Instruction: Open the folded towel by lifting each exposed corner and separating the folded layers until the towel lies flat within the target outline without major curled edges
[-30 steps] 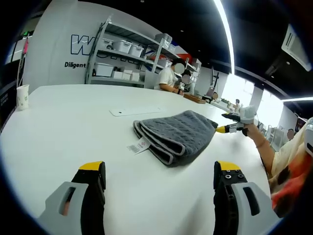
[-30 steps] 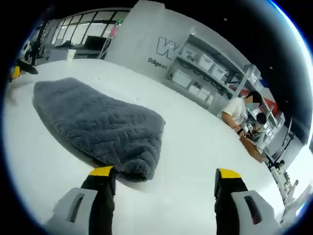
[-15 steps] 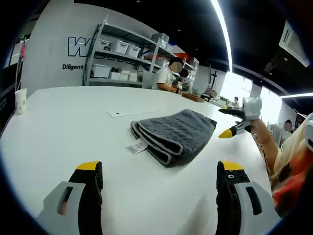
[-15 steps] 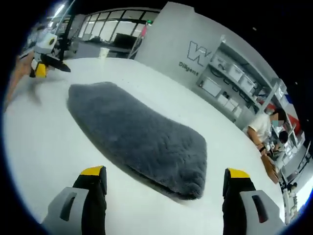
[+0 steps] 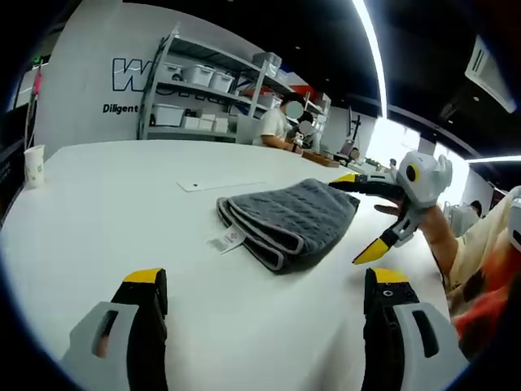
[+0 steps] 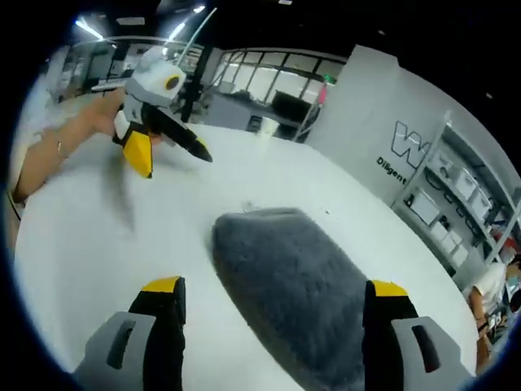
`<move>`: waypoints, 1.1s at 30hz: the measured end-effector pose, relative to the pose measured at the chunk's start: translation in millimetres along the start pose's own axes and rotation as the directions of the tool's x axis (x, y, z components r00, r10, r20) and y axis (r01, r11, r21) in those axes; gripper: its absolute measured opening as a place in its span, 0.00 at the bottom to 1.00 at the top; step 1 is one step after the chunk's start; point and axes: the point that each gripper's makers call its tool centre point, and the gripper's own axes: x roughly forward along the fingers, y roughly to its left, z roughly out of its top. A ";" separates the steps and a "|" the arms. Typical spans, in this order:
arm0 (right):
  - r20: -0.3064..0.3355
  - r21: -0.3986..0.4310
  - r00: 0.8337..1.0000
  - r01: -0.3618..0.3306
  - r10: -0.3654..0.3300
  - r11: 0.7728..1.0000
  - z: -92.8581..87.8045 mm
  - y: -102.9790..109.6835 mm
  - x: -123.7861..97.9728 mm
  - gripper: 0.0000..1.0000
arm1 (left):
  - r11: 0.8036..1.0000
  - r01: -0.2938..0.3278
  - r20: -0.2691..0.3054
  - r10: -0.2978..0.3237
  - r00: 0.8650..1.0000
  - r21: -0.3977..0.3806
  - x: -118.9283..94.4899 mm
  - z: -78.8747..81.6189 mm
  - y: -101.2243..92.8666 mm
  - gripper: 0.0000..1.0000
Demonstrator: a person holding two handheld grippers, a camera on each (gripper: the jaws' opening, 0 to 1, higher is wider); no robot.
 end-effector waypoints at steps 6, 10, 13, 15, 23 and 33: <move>0.040 -0.043 0.998 -0.050 0.051 0.998 20.0 17.5 22.0 0.75 | 1.000 0.003 -0.003 -0.003 1.000 0.003 -2.0 0.2 -0.1 0.99; 0.052 -0.084 0.996 -0.071 0.076 0.994 24.3 26.9 32.4 0.65 | 1.000 -0.003 -0.006 0.003 1.000 0.005 -3.6 0.4 0.7 0.99; 0.060 -0.107 0.996 -0.066 0.073 0.992 26.4 29.0 38.2 0.59 | 1.000 -0.002 -0.006 0.002 1.000 0.007 -4.4 0.7 1.2 0.99; 0.059 -0.121 0.996 -0.056 0.064 0.991 27.0 27.7 40.7 0.52 | 1.000 -0.002 -0.006 0.002 1.000 0.007 -4.5 0.6 1.5 0.99; 0.056 -0.139 0.997 -0.046 0.054 0.989 22.4 21.2 46.8 0.17 | 1.000 0.006 -0.004 -0.005 1.000 0.016 -2.0 -0.4 -1.1 0.99; 0.076 -0.124 0.996 -0.032 0.041 0.992 22.1 13.1 45.8 0.00 | 1.000 -0.003 -0.019 0.004 1.000 0.012 -1.4 -4.1 2.1 0.99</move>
